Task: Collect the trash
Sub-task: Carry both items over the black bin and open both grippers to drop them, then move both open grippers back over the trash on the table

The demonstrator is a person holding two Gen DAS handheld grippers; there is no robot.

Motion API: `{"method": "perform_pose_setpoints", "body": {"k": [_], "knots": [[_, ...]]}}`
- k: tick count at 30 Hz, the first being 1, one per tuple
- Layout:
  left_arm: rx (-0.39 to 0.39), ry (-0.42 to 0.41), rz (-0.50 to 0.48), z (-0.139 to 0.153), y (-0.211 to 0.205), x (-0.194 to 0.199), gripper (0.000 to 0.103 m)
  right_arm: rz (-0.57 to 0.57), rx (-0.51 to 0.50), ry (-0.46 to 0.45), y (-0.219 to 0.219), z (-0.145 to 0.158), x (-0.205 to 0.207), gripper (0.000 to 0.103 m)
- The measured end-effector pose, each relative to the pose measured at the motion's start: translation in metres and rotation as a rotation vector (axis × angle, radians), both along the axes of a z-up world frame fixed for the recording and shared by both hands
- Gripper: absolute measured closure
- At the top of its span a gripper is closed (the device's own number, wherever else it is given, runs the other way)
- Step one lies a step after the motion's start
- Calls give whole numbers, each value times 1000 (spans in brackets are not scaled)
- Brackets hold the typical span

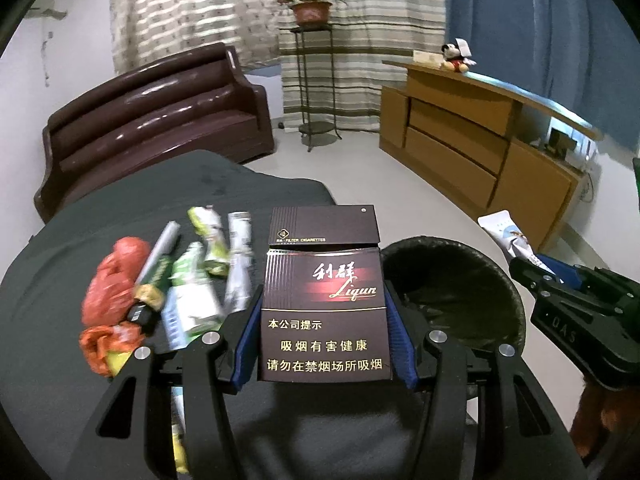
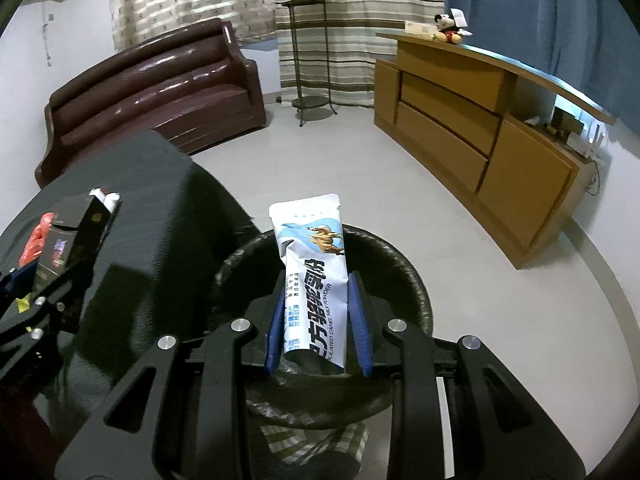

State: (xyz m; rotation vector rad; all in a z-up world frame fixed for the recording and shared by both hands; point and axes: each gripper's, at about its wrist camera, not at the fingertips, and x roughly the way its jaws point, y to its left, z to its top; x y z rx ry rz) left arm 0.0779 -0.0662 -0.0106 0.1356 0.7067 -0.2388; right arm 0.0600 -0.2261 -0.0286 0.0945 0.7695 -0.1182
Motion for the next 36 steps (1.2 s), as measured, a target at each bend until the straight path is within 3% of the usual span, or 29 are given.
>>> {"method": "perform_pose_setpoints", "body": {"k": [16, 20, 23, 25, 36], "knots": [[56, 31, -37, -15, -54, 36, 49, -48, 16, 4, -31, -12, 25, 75], [58, 41, -33, -15, -57, 41, 48, -50, 23, 4, -36, -15, 32, 74], [55, 46, -28, -15, -56, 41, 42, -53, 36, 11, -40, -18, 35, 73], [53, 44, -25, -14, -56, 41, 38, -59, 44, 11, -43, -19, 35, 66], [45, 38, -7, -7, -48, 37, 37, -62, 44, -9, -43, -12, 27, 64]]}}
